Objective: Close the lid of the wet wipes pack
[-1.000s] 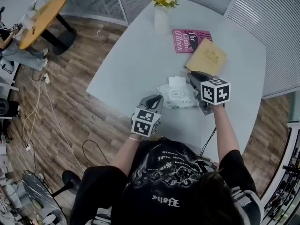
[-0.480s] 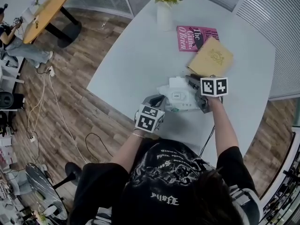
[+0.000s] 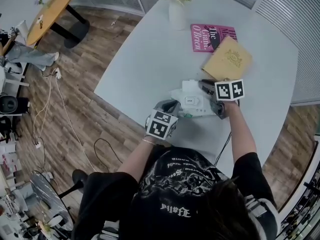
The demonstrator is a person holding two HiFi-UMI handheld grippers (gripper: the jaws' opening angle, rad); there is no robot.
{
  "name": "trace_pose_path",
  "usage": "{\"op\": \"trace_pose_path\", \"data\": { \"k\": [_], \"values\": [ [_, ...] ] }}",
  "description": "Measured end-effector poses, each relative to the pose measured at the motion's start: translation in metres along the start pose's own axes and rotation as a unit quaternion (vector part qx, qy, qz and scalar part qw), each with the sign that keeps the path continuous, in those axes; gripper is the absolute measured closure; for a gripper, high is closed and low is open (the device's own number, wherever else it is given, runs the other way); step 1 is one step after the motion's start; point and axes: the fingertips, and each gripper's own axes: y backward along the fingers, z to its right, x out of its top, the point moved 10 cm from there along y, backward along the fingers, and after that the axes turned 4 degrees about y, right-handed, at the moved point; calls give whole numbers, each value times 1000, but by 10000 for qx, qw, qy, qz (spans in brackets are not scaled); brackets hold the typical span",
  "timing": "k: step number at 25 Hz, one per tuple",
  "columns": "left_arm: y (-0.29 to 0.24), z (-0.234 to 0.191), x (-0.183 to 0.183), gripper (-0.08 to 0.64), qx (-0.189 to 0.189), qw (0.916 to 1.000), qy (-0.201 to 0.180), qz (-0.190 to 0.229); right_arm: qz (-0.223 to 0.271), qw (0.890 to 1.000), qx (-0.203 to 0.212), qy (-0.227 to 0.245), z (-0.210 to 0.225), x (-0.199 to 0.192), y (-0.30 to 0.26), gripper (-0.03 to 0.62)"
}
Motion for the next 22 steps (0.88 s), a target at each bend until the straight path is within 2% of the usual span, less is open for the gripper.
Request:
{"op": "trace_pose_path", "data": {
  "k": [4, 11, 17, 22],
  "values": [
    [-1, 0, -1, 545, 52, 10000, 22, -23, 191, 9997, 155, 51, -2, 5, 1, 549],
    [0, -1, -3, 545, 66, 9997, 234, 70, 358, 9986, 388, 68, -11, 6, 11, 560],
    [-1, -4, -6, 545, -44, 9979, 629, 170, 473, 9965, 659, 215, -21, 6, 22, 563],
    [-1, -4, -7, 545, -17, 9972, 722, 215, 556, 9948, 794, 312, -32, 3, 29, 560]
  ]
}}
